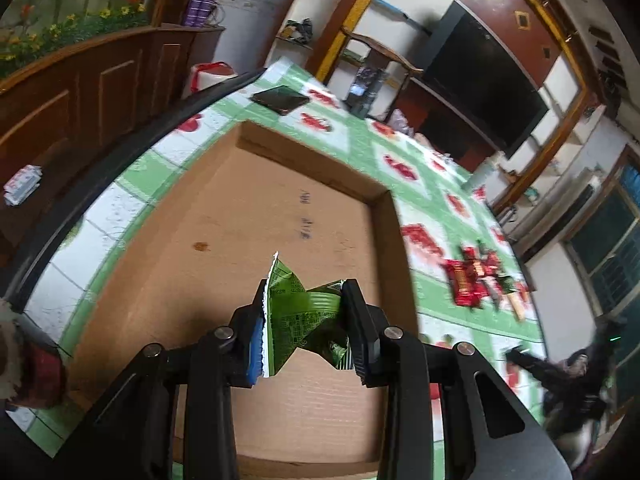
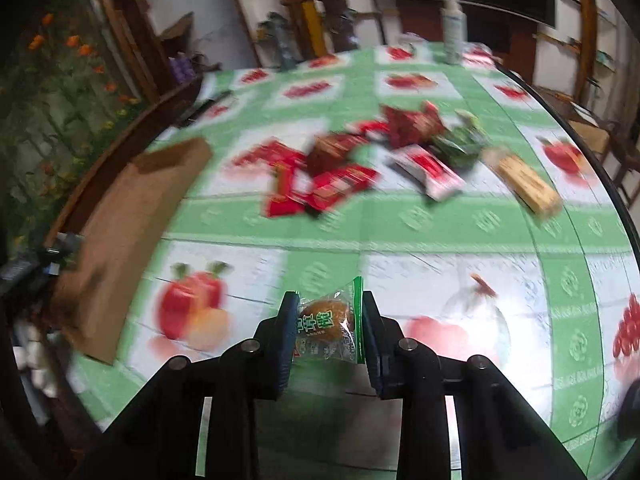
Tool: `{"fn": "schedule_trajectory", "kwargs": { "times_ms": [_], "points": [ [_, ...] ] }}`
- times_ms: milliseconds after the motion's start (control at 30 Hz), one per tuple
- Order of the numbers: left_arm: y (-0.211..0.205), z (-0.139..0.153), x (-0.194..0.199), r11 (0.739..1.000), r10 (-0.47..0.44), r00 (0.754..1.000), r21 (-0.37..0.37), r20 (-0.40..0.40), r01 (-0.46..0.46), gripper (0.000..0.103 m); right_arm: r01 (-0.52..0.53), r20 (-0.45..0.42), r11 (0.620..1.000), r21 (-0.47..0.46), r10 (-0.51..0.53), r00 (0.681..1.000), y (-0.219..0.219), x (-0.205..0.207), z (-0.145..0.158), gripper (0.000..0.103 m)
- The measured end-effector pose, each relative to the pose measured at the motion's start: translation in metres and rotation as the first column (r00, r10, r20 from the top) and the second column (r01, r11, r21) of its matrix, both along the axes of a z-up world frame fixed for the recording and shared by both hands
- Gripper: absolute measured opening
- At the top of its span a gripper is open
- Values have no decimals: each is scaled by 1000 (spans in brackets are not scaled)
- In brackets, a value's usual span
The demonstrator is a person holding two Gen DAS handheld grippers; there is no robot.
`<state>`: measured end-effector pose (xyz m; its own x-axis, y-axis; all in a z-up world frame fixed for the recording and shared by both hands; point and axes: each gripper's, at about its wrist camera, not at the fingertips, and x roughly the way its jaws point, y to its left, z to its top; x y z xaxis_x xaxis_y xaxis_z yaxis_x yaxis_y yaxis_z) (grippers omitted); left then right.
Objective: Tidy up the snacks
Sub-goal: 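Carry the green packet with the left tool while the right tool carries the cake packet to the box, then open the left tool over the box while the right tool releases the cake packet there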
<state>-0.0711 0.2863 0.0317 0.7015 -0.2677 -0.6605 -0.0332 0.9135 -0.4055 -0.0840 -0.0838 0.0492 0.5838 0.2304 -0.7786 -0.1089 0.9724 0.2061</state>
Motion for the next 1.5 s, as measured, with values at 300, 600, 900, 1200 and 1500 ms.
{"fn": "schedule_trajectory", "kwargs": {
  "times_ms": [300,600,900,1200,1500],
  "points": [
    [26,-15,10,998,61,996,1,-63,-61,32,-365,15,923,120,366,931,134,23,34,31],
    [44,-12,12,997,65,996,-46,-54,-67,33,-481,-12,875,53,482,876,227,38,4,33],
    [47,0,3,994,44,999,-102,-30,-47,40,-480,35,877,34,479,877,233,28,14,49],
    [20,40,-20,993,-23,995,-113,95,33,68,-259,112,963,69,251,962,120,38,49,53],
    [-51,39,-5,972,-200,978,-118,56,205,70,123,140,992,27,-126,982,-56,41,73,58]
  ]
}}
